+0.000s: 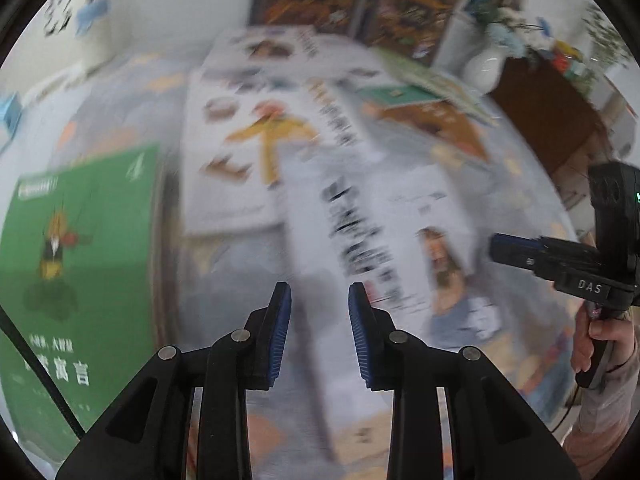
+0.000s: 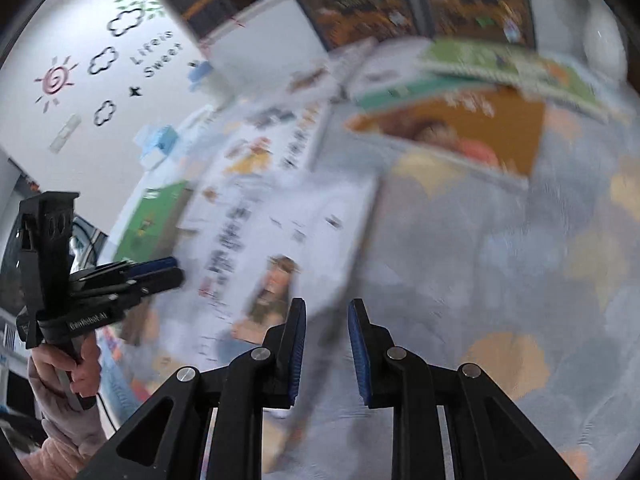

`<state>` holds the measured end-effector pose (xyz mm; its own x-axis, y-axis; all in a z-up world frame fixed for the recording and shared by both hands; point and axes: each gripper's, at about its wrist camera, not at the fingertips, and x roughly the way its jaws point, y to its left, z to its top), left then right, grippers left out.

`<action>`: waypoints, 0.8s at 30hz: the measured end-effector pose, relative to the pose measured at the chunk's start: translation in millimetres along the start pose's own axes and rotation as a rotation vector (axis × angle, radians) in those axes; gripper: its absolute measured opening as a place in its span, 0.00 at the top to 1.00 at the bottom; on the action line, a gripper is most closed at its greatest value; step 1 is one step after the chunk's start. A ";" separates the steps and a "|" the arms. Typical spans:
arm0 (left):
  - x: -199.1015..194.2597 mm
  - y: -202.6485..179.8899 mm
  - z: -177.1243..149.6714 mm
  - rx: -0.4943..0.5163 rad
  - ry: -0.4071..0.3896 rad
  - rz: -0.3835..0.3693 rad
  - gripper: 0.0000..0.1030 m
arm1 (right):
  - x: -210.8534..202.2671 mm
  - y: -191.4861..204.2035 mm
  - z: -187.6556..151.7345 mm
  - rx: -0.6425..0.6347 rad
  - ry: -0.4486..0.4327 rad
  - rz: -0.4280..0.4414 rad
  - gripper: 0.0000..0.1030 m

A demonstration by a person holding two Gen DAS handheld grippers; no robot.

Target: Organize books

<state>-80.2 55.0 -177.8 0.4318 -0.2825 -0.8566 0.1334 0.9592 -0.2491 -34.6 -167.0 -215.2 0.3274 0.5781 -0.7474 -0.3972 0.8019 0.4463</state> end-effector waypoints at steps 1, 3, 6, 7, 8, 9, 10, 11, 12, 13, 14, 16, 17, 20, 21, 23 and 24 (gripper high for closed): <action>2.2 3.4 -2.3 -0.009 0.007 -0.008 0.70 | 5.5 -6.2 -3.6 0.014 0.011 0.004 0.79; 2.0 11.4 -5.6 -0.032 -0.001 -0.060 0.69 | 4.7 -15.0 -6.4 0.038 -0.008 0.055 0.79; 1.1 16.6 -7.9 -0.046 0.003 -0.089 0.69 | 2.6 -24.5 -8.7 0.069 0.020 0.129 0.79; 0.7 17.7 -8.8 -0.046 0.003 -0.093 0.69 | 1.9 -25.9 -10.0 0.073 0.031 0.152 0.79; -0.3 18.1 -10.3 -0.046 0.003 -0.096 0.69 | 1.4 -29.7 -13.1 0.083 0.055 0.193 0.79; -1.3 19.4 -11.8 -0.048 0.003 -0.099 0.69 | 0.9 -31.4 -14.8 0.091 0.067 0.210 0.78; -1.6 19.0 -11.7 -0.052 0.002 -0.101 0.69 | -0.7 -34.9 -17.9 0.107 0.073 0.229 0.77; -1.3 20.5 -11.7 -0.060 0.004 -0.105 0.69 | -1.5 -40.3 -21.0 0.131 0.076 0.269 0.70; -2.1 21.0 -11.8 -0.065 0.006 -0.106 0.69 | -1.3 -41.9 -21.9 0.147 0.078 0.300 0.66; -2.2 21.2 -11.4 -0.070 0.007 -0.103 0.68 | 0.6 -43.1 -21.9 0.168 0.079 0.343 0.56; -2.1 21.1 -11.2 -0.073 0.008 -0.104 0.67 | 2.1 -44.7 -21.3 0.188 0.079 0.384 0.52; 1.2 19.5 -9.5 -0.077 0.009 -0.125 0.65 | 5.7 -38.0 -15.6 0.148 0.095 0.371 0.52; 3.4 19.3 -7.8 -0.084 0.005 -0.136 0.65 | 8.5 -31.4 -11.4 0.108 0.099 0.360 0.52; 11.6 17.6 -1.4 -0.094 -0.012 -0.195 0.68 | 25.9 -20.9 -1.2 0.091 0.093 0.404 0.51; 13.1 17.7 -0.5 -0.103 -0.020 -0.202 0.68 | 29.7 -17.3 3.2 0.069 0.086 0.409 0.52; 15.2 18.9 0.6 -0.111 -0.054 -0.216 0.68 | 35.2 -14.8 9.3 0.037 0.068 0.373 0.78; 15.8 18.9 -0.3 -0.110 -0.074 -0.209 0.71 | 38.6 -17.1 10.2 0.042 0.045 0.340 0.84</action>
<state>-71.1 68.6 -196.1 0.4695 -0.4706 -0.7470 0.1305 0.8738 -0.4684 -6.4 -156.9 -246.6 0.1442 0.8067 -0.5731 -0.4412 0.5708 0.6924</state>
